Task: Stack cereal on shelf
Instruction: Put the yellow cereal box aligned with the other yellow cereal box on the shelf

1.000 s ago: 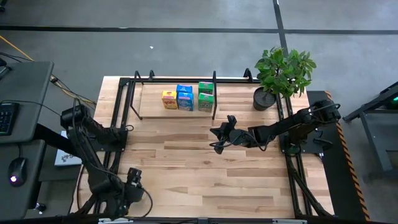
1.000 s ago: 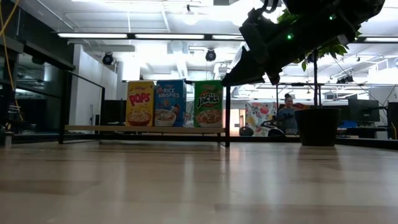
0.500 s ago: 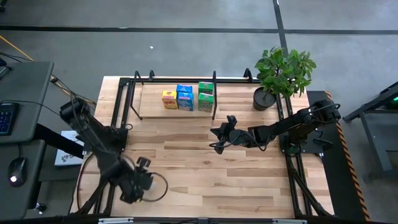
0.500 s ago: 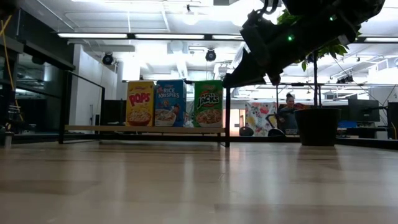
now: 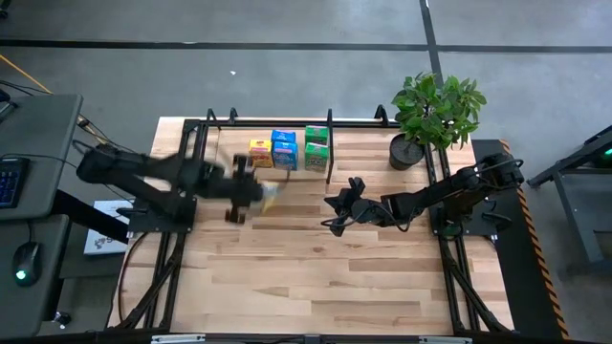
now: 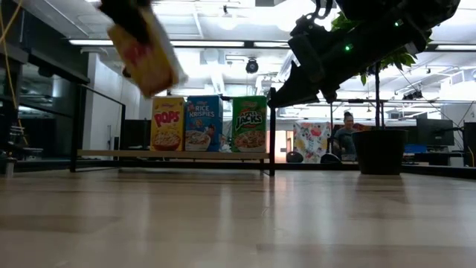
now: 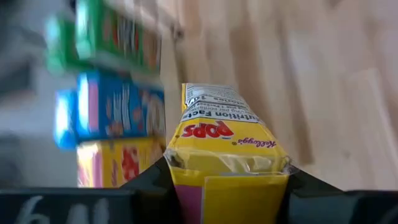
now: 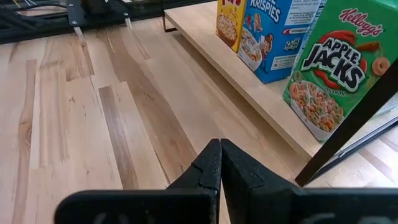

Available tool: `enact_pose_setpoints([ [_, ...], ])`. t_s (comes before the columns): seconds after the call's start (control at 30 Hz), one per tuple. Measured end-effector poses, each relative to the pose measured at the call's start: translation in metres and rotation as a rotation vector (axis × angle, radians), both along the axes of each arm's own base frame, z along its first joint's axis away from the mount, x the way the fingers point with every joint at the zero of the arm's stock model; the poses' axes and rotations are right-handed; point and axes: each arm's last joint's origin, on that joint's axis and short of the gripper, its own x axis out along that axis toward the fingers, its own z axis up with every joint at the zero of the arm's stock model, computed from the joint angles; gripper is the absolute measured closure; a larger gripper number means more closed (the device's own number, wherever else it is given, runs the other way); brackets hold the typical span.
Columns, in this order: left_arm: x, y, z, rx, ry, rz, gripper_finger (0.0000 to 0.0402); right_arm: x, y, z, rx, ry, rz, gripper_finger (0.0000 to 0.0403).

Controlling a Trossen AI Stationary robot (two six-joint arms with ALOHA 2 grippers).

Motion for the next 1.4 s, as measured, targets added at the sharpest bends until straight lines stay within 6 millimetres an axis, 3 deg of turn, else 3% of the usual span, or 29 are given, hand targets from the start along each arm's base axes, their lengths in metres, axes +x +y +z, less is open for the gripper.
enact_pose_setpoints([
  [0.2,0.014,0.082,-0.019,-0.202,0.114,0.168,0.0278,0.0,0.0,0.0,-0.002,0.002,0.0,0.0403],
  [0.4,0.022,0.121,-0.038,-0.258,0.189,0.214,0.0277,0.0,-0.002,-0.001,-0.003,0.01,-0.005,0.0403],
  [0.77,0.04,0.138,-0.069,-0.22,0.321,0.224,0.0277,0.0,-0.003,-0.001,0.005,0.011,-0.009,0.0403],
  [1.4,0.038,0.143,-0.068,-0.107,0.347,0.233,0.0277,0.0,-0.003,-0.001,0.006,0.011,-0.008,0.0403],
])
